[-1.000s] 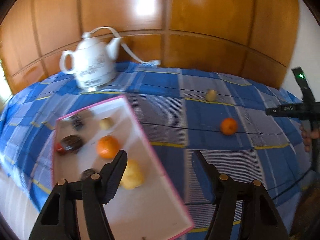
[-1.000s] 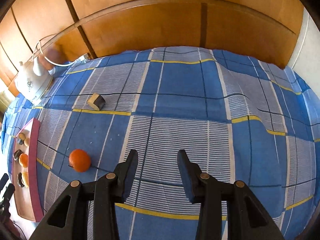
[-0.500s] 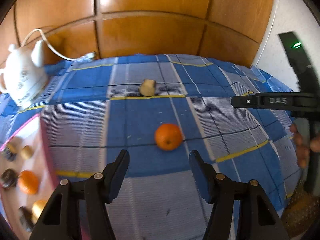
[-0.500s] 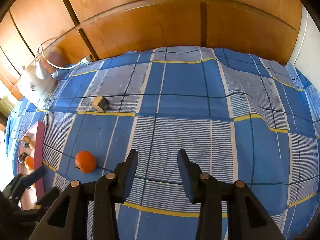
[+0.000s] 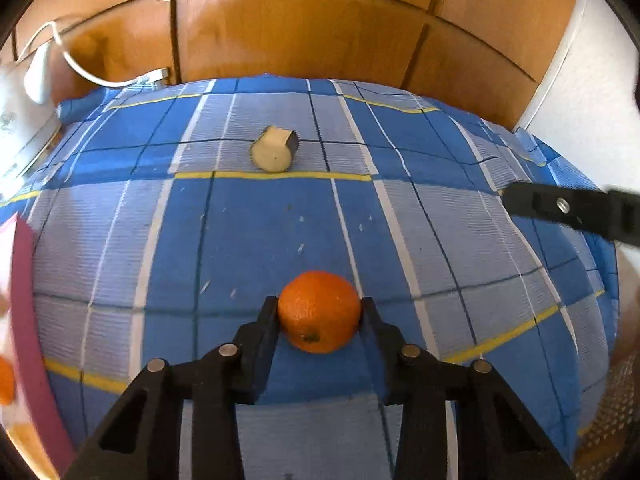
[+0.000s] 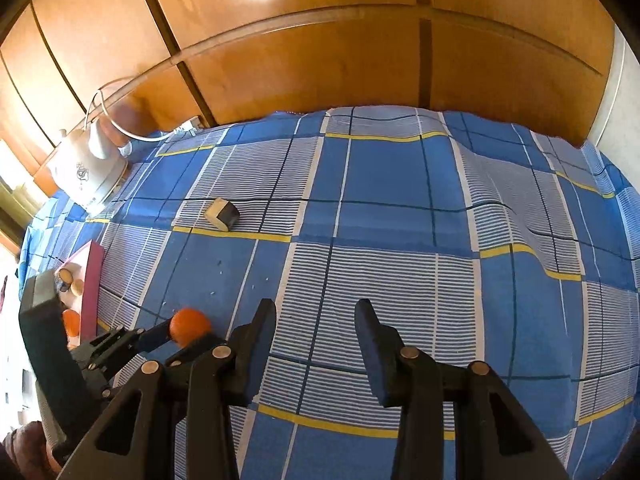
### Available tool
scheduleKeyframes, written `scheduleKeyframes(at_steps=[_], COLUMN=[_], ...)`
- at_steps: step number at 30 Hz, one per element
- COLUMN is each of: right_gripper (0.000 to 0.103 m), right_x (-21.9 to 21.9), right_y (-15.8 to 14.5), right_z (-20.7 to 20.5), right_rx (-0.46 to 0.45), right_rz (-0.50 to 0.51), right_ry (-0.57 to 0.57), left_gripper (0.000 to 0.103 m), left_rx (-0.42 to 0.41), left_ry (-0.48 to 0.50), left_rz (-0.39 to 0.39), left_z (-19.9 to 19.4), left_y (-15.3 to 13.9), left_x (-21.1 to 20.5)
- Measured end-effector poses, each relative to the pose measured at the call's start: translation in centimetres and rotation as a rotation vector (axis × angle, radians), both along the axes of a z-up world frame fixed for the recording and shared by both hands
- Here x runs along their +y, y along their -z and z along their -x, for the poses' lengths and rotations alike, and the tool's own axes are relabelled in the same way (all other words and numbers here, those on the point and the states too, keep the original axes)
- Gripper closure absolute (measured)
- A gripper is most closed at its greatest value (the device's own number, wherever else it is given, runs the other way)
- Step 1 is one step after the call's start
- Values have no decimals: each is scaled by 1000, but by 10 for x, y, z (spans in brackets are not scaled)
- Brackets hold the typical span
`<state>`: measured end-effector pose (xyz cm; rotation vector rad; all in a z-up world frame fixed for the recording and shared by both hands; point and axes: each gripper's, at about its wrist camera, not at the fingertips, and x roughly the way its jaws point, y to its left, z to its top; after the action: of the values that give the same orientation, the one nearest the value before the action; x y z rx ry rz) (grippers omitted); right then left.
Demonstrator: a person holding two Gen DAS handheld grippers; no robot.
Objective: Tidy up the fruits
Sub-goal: 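Hold the orange in the left gripper while the right gripper grasps the beige cut piece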
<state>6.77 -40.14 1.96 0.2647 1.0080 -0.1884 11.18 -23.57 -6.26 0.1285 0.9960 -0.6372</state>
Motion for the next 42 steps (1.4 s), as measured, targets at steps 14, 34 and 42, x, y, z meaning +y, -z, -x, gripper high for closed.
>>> scheduleKeyframes(at_steps=[14, 34, 42], right_gripper=[62, 43, 67], right_x=[22, 56, 53], right_y=[17, 43, 72], right_z=[-5, -133, -169], right_rx=[49, 46, 145], right_rz=[-6, -143, -185], right_ry=[-96, -68, 20], left_gripper=[63, 64, 64], left_rx=[-89, -59, -63], left_ry=[-18, -23, -17], left_rz=[-20, 80, 87], left_z=[53, 50, 53], left_y=[12, 14, 13], left_x=[50, 61, 63])
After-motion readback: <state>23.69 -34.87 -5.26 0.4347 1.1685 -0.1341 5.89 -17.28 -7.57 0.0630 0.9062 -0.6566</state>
